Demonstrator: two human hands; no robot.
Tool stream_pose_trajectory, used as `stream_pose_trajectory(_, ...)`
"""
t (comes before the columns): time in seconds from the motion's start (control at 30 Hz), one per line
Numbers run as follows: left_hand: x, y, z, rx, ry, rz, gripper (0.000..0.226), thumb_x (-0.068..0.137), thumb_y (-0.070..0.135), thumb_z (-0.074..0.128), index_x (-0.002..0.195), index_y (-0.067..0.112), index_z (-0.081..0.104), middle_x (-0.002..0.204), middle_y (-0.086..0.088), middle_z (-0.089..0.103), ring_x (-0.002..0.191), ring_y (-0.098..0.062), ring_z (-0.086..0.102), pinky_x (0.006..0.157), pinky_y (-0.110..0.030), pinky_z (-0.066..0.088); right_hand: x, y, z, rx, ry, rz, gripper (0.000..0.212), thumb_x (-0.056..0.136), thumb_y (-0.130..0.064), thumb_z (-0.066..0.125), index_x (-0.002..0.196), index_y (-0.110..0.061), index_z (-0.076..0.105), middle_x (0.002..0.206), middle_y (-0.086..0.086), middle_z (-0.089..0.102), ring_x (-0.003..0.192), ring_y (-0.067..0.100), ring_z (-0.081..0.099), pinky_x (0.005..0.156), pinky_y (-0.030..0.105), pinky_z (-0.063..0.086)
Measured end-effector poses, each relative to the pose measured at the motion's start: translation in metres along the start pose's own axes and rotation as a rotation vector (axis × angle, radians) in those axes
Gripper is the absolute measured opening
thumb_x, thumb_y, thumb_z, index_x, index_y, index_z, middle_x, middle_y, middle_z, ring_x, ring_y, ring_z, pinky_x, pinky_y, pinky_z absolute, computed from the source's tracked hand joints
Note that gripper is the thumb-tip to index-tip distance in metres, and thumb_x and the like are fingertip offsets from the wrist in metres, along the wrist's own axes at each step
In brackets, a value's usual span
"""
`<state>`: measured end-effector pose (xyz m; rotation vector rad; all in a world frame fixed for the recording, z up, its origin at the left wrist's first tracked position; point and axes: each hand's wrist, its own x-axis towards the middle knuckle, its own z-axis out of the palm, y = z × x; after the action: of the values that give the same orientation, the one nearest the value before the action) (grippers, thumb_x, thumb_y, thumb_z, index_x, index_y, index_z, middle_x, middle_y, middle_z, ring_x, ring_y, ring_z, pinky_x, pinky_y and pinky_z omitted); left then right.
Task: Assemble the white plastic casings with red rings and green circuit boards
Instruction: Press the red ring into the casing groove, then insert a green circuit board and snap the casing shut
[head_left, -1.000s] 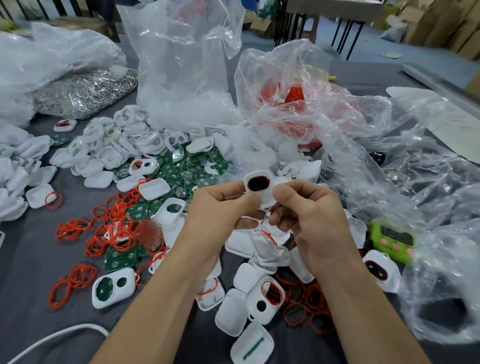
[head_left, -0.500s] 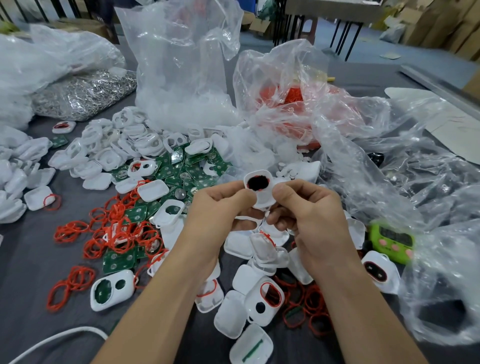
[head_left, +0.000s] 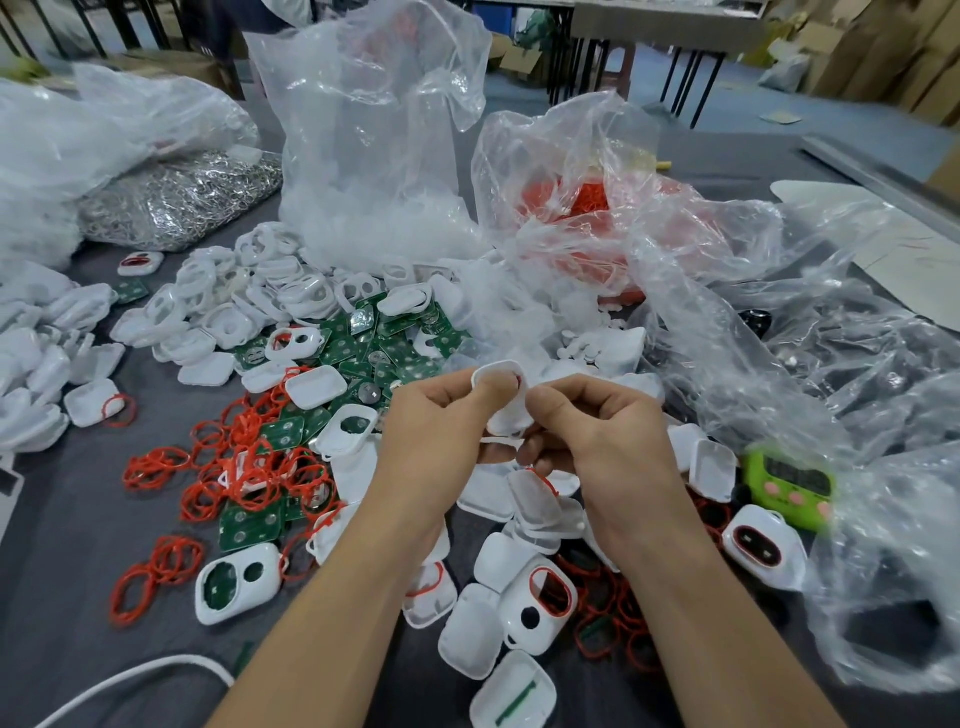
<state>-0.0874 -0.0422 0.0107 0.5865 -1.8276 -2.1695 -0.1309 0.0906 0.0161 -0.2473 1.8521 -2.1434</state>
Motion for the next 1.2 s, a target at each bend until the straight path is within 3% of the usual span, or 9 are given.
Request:
stream_pose_trajectory(0.2, 0.0, 0.0, -0.002, -0.026, -0.01, 0.0, 0.018, 0.093, 0.027, 0.071, 0.085, 0.018, 0.084, 0.087, -0.005, 0.079, 0.072, -0.016, 0.072, 0.066, -0.03, 0.062, -0.002, 0.001, 0.006, 0.017, 0.022, 0.047, 0.029, 0.093, -0.006, 0.071, 0.067, -0.017, 0.077, 0.06, 0.014, 0.066, 0.05, 0.021, 0.064, 0.047, 0.025, 0.051)
stream_pose_trajectory(0.37, 0.0, 0.005, -0.006, -0.409, -0.315, -0.209, 0.048, 0.093, 0.042, 0.055, 0.122, 0.007, 0.071, 0.114, -0.012, 0.074, 0.067, -0.013, 0.066, 0.073, -0.031, 0.057, -0.001, -0.002, 0.011, 0.235, 0.034, 0.185, 0.016, 0.094, -0.008, 0.07, 0.079, -0.005, 0.075, 0.065, 0.016, 0.069, 0.046, 0.016, 0.063, 0.043, 0.021, 0.051)
stream_pose_trajectory(0.57, 0.003, 0.009, -0.012, -0.525, -0.463, -0.284, 0.05, 0.091, 0.043, 0.054, 0.122, 0.008, 0.071, 0.126, -0.012, 0.068, 0.069, -0.013, 0.055, 0.072, -0.027, 0.056, -0.002, -0.007, 0.017, 0.298, -0.006, 0.228, 0.023, 0.072, -0.024, 0.076, 0.079, -0.002, 0.078, 0.067, 0.017, 0.069, 0.047, 0.016, 0.064, 0.042, 0.02, 0.052)
stream_pose_trajectory(0.73, 0.008, 0.007, -0.024, -0.641, -0.415, -0.269, 0.049, 0.093, 0.036, 0.057, 0.13, 0.005, 0.067, 0.114, -0.012, 0.069, 0.108, -0.025, 0.067, 0.099, -0.04, 0.056, 0.013, -0.013, 0.006, -0.137, 0.159, 0.083, 0.03, 0.095, -0.02, 0.072, 0.066, -0.012, 0.076, 0.065, 0.013, 0.07, 0.044, 0.017, 0.058, 0.041, 0.023, 0.043)
stream_pose_trajectory(0.8, 0.01, 0.009, -0.03, -0.68, -0.381, -0.278, 0.044, 0.1, 0.033, 0.052, 0.129, 0.005, 0.069, 0.109, -0.011, 0.07, 0.105, -0.025, 0.069, 0.099, -0.04, 0.055, 0.032, -0.019, 0.001, -0.471, 0.282, -0.07, 0.021, 0.09, -0.018, 0.074, 0.07, -0.018, 0.076, 0.064, 0.002, 0.073, 0.049, 0.014, 0.063, 0.051, 0.026, 0.048)
stream_pose_trajectory(0.87, 0.013, 0.01, -0.034, -0.708, -0.345, -0.288, 0.04, 0.104, 0.031, 0.049, 0.122, 0.006, 0.074, 0.108, -0.012, 0.072, 0.101, -0.025, 0.071, 0.093, -0.038, 0.058, 0.057, -0.024, 0.001, -0.758, 0.314, -0.212, 0.011, 0.086, -0.016, 0.075, 0.081, -0.024, 0.078, 0.072, -0.006, 0.075, 0.064, 0.01, 0.069, 0.068, 0.027, 0.056)
stream_pose_trajectory(1.03, 0.018, 0.012, -0.04, -0.744, -0.254, -0.275, 0.038, 0.098, 0.03, 0.056, 0.117, 0.004, 0.076, 0.105, -0.013, 0.075, 0.09, -0.024, 0.074, 0.077, -0.034, 0.062, 0.113, -0.025, 0.008, -1.227, 0.096, -0.302, 0.035, 0.091, -0.002, 0.066, 0.119, -0.02, 0.076, 0.129, 0.005, 0.071, 0.123, 0.024, 0.061, 0.108, 0.029, 0.043)
stream_pose_trajectory(1.13, 0.019, 0.012, -0.039, -0.753, -0.254, -0.268, 0.038, 0.092, 0.029, 0.06, 0.114, 0.004, 0.077, 0.105, -0.015, 0.075, 0.087, -0.024, 0.074, 0.077, -0.033, 0.062, 0.119, -0.019, 0.009, -1.334, 0.061, -0.313, 0.023, 0.091, -0.009, 0.068, 0.106, -0.023, 0.079, 0.126, 0.003, 0.068, 0.12, 0.026, 0.059, 0.098, 0.035, 0.048)
stream_pose_trajectory(1.2, 0.02, 0.011, -0.039, -0.756, -0.257, -0.265, 0.038, 0.091, 0.029, 0.061, 0.114, 0.004, 0.076, 0.105, -0.015, 0.075, 0.086, -0.024, 0.074, 0.076, -0.033, 0.063, 0.114, -0.023, 0.007, -1.331, 0.137, -0.347, 0.013, 0.088, -0.015, 0.075, 0.088, -0.027, 0.079, 0.103, -0.002, 0.07, 0.105, 0.023, 0.063, 0.083, 0.031, 0.049)
